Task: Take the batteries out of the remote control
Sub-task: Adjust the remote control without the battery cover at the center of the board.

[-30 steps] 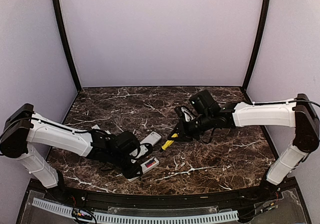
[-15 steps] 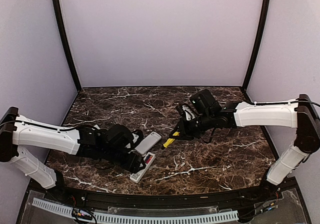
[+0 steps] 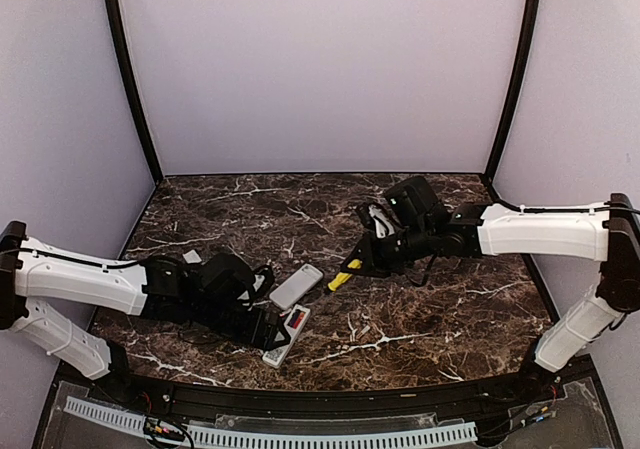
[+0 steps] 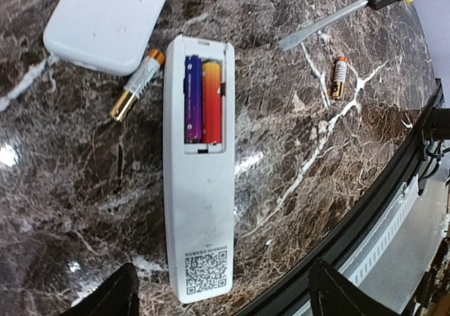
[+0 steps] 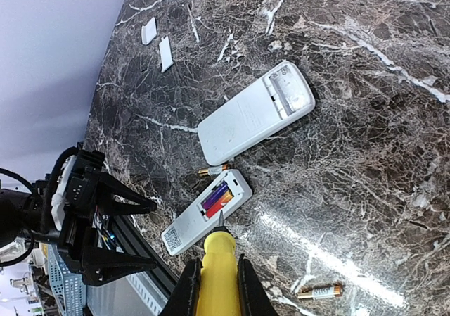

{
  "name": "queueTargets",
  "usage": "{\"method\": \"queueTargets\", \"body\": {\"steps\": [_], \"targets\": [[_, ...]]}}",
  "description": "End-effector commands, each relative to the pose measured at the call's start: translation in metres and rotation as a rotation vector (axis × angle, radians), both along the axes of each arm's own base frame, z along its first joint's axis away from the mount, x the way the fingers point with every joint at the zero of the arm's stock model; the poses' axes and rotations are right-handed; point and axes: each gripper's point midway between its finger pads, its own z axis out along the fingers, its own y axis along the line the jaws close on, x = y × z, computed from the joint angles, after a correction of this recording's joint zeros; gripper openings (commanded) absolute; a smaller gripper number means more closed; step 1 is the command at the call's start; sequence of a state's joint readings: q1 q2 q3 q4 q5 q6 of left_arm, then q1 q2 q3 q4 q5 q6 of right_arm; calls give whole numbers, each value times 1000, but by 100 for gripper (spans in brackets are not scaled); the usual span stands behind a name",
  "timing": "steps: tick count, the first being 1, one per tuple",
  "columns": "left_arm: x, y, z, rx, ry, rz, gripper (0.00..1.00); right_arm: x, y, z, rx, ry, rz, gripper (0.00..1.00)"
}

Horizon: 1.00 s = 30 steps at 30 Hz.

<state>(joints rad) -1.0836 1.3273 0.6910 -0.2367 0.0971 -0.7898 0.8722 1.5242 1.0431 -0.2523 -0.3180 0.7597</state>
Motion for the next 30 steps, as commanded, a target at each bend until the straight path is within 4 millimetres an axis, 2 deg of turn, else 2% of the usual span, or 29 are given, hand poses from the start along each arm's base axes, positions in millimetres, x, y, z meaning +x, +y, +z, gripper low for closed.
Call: {"method": "queueTargets", "body": {"steps": [1,5,13,18,24,25,26,27,28,30], "targets": [[-13,-3,-7,-75,121,62,83,-3,-3,11,11,-39,-6,0],[-15,0,-20,-55,138,68,83,-3,-4,13,13,-47,-10,0],[-23,-21,-33,-75,214,2,82,-3,-7,16,14,-61,-20,0],[-25,-40,-28,-119,239,-51,81,-2,-9,21,16,-76,-28,0],[-22,-71,-4,-212,207,-157,81,-1,-12,21,5,-84,-38,0],[-21,-75,-7,-213,208,-169,81,-1,-13,22,5,-86,-41,0],[-20,-82,-2,-231,198,-200,81,0,-13,23,4,-89,-45,0],[-21,-86,-7,-223,204,-214,81,1,-14,25,3,-94,-48,0],[-19,-94,-2,-240,189,-247,81,1,-15,26,2,-95,-51,0],[-17,-104,-8,-235,187,-288,81,1,-16,27,-5,-99,-56,0]]}}
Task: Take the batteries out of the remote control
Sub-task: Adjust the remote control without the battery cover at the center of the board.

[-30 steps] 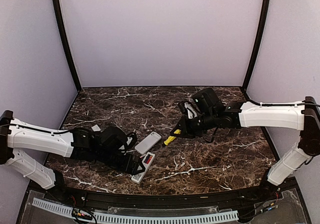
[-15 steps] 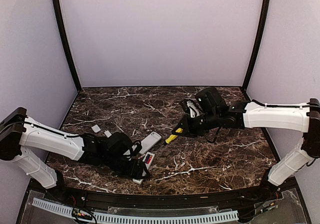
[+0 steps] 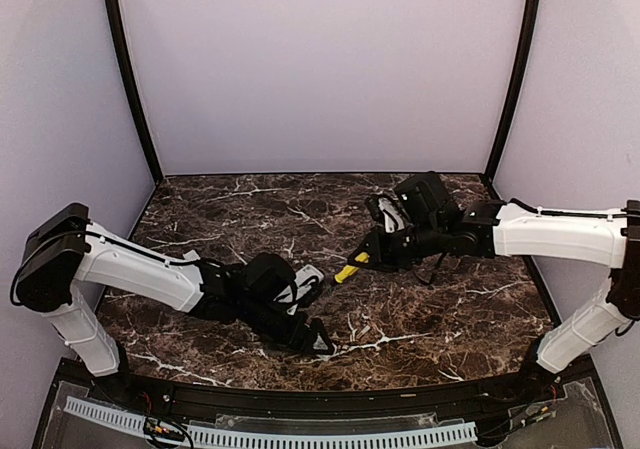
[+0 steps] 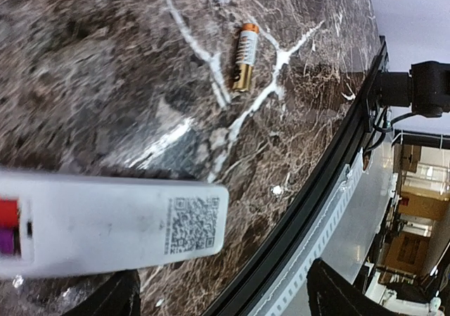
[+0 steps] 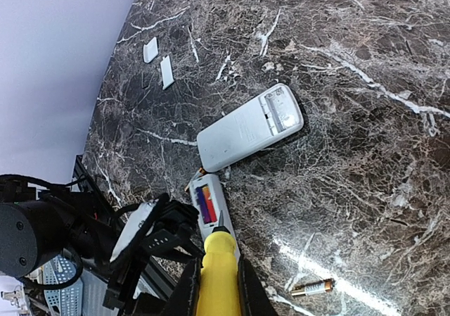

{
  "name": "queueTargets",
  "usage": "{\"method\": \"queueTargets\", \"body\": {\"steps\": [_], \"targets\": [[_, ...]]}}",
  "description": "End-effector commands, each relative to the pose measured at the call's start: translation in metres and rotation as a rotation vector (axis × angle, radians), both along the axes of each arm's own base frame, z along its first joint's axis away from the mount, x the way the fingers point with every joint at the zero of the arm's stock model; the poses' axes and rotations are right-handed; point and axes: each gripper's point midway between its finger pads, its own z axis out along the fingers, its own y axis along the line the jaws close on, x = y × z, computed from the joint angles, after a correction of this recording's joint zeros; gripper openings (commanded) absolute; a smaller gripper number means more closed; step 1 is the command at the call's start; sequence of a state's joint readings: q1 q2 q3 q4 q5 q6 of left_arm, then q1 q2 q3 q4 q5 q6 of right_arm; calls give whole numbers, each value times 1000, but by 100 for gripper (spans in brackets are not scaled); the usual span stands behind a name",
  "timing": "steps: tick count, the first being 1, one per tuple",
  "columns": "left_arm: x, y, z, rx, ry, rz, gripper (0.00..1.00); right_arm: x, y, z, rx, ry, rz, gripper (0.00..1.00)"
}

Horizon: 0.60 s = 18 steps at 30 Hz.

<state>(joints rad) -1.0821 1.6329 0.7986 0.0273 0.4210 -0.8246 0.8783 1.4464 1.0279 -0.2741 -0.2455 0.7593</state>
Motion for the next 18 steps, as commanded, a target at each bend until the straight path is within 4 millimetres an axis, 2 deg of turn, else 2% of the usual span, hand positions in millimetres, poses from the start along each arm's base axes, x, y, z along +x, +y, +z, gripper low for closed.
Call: {"method": "queueTargets", "body": {"steps": [1,7,10,11,12,13,14,15,16,18], "targets": [[1,-28,7,-73,-45,-129,81,-1,-5,9,-8,-35,-11,0],[12,-46,6,-88,-116,-195,81,-1,-16,15,-17,-51,-50,0],[17,-46,19,-105,-178,-198,81,-1,-21,17,-19,-52,-71,0],[18,-43,19,-103,-196,-197,82,-1,-22,17,-19,-55,-79,0],[18,-42,31,-129,-222,-197,81,0,-24,17,-22,-54,-90,0],[16,-36,30,-125,-235,-200,81,0,-26,17,-24,-55,-99,0],[16,-35,43,-153,-263,-200,81,1,-28,17,-26,-59,-106,0],[15,-28,42,-146,-283,-204,82,1,-29,16,-29,-58,-114,0],[15,-25,55,-169,-312,-202,81,1,-31,16,-29,-60,-124,0],[16,-11,60,-156,-355,-198,82,2,-32,16,-28,-64,-131,0]]}}
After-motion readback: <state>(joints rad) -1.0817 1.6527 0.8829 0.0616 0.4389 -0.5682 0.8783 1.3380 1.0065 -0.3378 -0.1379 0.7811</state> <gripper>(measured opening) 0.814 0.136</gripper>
